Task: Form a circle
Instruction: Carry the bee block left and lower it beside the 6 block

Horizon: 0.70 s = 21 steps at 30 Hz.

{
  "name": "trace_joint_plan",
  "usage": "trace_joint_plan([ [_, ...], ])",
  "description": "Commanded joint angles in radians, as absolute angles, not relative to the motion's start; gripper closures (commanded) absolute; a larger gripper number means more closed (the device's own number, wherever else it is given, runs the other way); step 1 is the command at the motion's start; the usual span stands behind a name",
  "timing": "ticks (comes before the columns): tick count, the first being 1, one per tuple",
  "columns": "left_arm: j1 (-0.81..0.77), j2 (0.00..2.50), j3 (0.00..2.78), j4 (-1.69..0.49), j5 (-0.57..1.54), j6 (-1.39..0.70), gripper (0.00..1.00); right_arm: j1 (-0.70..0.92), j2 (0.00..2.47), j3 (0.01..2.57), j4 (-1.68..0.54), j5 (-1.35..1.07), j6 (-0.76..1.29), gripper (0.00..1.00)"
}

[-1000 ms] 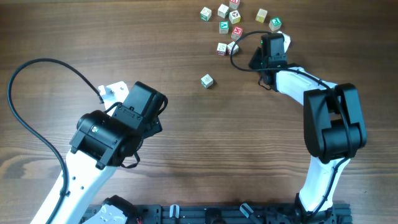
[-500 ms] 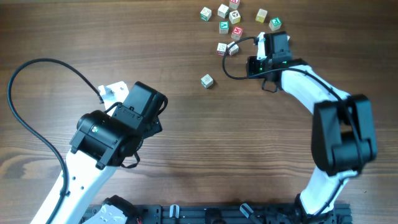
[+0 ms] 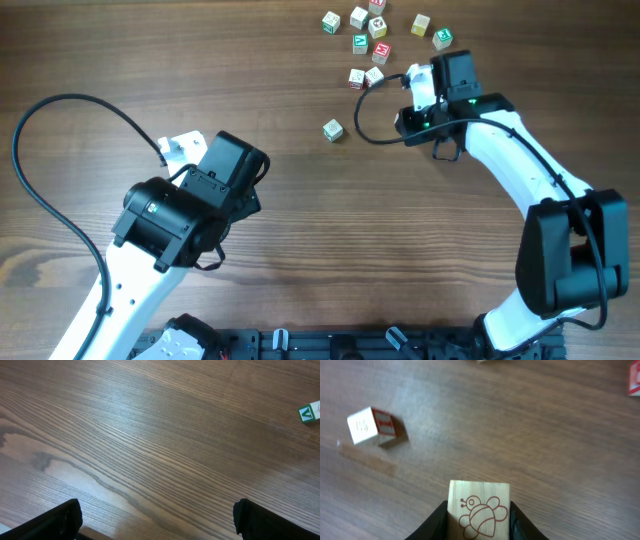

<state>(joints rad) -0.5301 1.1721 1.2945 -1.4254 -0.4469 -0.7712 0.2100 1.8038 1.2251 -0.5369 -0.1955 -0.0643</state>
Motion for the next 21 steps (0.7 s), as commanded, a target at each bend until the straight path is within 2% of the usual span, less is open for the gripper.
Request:
trace_joint_plan([
  [1, -0.527, 1.165, 1.29, -1.426, -0.45, -0.766, 0.0, 0.236, 1.797, 1.163, -0.503, -0.219, -0.105, 0.72],
  [13, -0.527, 1.165, 1.29, -1.426, -0.45, -0.766, 0.0, 0.382, 1.797, 1.016, -0.209, -0.171, -0.099, 0.72],
  [21, -0.527, 1.165, 1.29, -1.426, -0.45, -0.766, 0.0, 0.389, 1.825, 0.999, -0.109, -0.128, -0.067, 0.72],
])
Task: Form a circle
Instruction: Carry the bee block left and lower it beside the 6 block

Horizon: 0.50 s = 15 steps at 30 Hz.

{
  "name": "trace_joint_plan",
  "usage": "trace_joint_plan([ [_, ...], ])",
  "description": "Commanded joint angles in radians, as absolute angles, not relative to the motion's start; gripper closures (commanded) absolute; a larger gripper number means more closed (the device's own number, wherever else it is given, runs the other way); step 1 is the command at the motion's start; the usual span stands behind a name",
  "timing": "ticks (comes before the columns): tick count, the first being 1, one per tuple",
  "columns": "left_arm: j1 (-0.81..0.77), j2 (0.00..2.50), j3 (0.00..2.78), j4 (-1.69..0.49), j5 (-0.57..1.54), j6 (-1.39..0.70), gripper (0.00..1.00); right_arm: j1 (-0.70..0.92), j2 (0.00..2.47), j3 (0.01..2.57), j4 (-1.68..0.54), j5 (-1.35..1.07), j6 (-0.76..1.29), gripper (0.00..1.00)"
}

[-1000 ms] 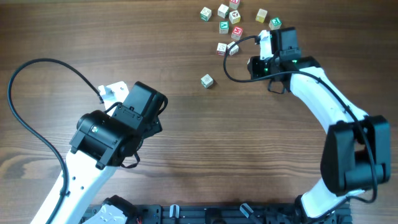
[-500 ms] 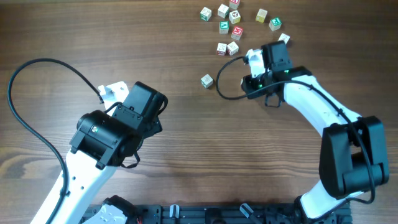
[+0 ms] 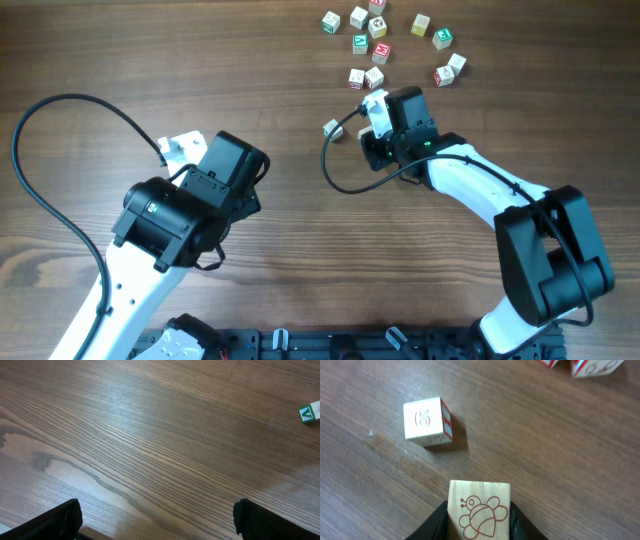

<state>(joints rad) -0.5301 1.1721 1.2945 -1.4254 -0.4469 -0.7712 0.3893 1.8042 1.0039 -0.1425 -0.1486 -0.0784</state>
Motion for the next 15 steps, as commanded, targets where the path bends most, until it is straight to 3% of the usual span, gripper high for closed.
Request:
trace_joint_plan([
  [1, -0.527, 1.165, 1.29, -1.426, -0.45, -0.766, 0.0, 0.39, 1.832, 0.999, -0.098, -0.128, -0.067, 0.72],
  [15, -0.527, 1.165, 1.29, -1.426, -0.45, -0.766, 0.0, 0.431, 1.933, 0.999, -0.06, -0.139, -0.044, 0.71],
])
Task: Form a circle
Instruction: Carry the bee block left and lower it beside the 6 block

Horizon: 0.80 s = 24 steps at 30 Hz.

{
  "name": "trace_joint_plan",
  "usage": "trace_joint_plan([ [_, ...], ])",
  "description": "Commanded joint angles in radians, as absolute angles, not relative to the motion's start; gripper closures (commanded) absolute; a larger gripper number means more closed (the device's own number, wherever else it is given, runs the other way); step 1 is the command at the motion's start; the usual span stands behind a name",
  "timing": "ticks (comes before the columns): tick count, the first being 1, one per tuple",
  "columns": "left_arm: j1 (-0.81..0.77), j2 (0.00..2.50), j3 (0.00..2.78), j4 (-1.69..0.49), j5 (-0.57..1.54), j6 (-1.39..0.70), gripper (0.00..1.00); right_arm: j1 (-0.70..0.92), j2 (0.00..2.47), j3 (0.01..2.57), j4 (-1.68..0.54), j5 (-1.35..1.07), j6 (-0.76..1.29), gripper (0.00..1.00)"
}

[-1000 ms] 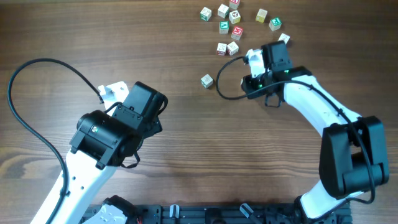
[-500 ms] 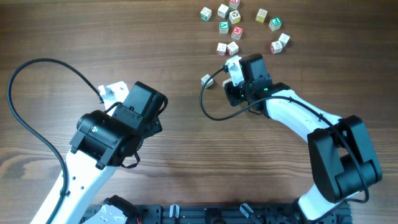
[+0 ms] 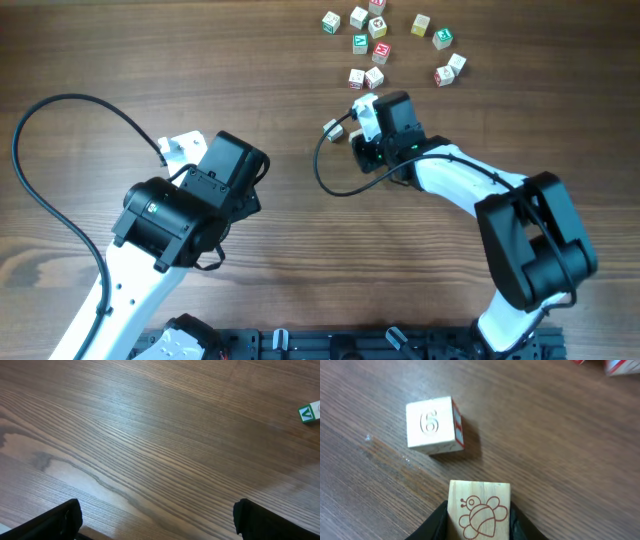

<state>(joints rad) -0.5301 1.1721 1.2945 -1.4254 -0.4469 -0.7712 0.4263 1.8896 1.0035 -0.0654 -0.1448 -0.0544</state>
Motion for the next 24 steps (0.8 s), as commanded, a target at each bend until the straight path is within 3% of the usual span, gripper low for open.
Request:
trace_joint_plan([
  [1, -0.527, 1.165, 1.29, -1.426, -0.45, -0.766, 0.0, 0.431, 1.937, 0.999, -0.06, -0.139, -0.044, 0.71],
  [21, -0.527, 1.165, 1.29, -1.426, -0.45, -0.766, 0.0, 0.431, 1.942, 0.999, 0.023, -0.134, -0.045, 0.63],
  [24, -0.527, 1.165, 1.29, -1.426, -0.45, -0.766, 0.0, 0.431, 1.942, 0.999, 0.023, -0.134, -0.045, 0.57],
])
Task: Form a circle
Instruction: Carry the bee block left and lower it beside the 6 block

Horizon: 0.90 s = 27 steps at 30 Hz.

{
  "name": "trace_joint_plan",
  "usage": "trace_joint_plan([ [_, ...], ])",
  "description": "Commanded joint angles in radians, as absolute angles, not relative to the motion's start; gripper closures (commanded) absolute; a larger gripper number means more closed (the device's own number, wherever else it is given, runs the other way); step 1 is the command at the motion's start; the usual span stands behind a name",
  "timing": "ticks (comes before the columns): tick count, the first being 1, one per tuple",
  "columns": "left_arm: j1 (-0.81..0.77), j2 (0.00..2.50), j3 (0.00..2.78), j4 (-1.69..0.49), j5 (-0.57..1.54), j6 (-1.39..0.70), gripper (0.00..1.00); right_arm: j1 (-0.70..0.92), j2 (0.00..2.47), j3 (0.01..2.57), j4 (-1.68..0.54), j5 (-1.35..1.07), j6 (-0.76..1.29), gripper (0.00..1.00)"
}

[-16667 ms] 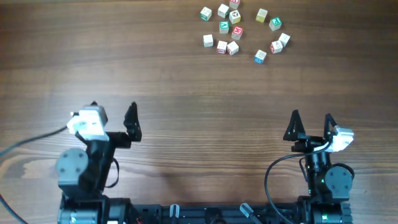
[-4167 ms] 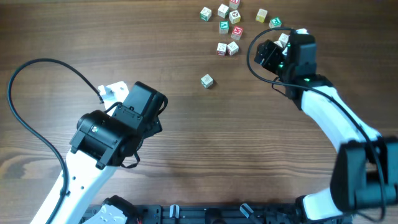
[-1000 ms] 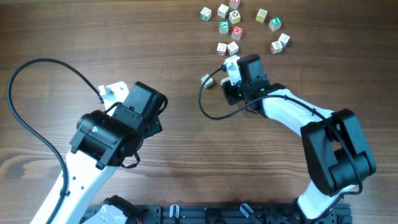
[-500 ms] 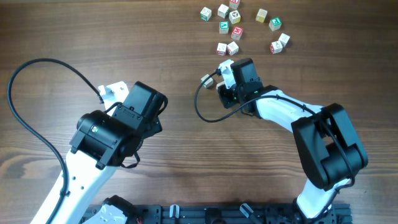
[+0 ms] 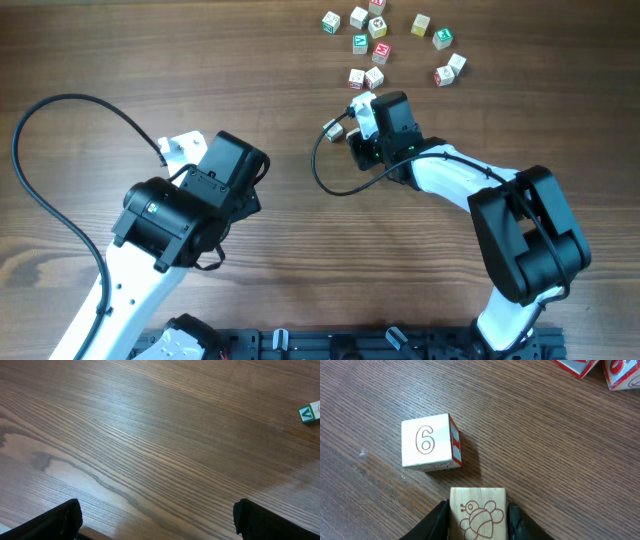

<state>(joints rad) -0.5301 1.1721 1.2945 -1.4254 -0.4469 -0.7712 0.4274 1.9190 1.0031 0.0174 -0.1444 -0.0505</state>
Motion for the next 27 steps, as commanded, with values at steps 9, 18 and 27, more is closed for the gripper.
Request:
trace_joint_plan([
  [9, -0.527, 1.165, 1.29, -1.426, -0.45, -0.766, 0.0, 0.431, 1.902, 1.0, -0.012, -0.135, 0.056, 0.25],
  [18, -0.527, 1.165, 1.29, -1.426, -0.45, -0.766, 0.0, 0.431, 1.71, 1.0, -0.305, -0.136, 0.324, 0.54],
  [27, -0.527, 1.165, 1.29, -1.426, -0.45, -0.766, 0.0, 0.431, 1.724, 0.95, -0.335, -0.189, 0.792, 0.88],
])
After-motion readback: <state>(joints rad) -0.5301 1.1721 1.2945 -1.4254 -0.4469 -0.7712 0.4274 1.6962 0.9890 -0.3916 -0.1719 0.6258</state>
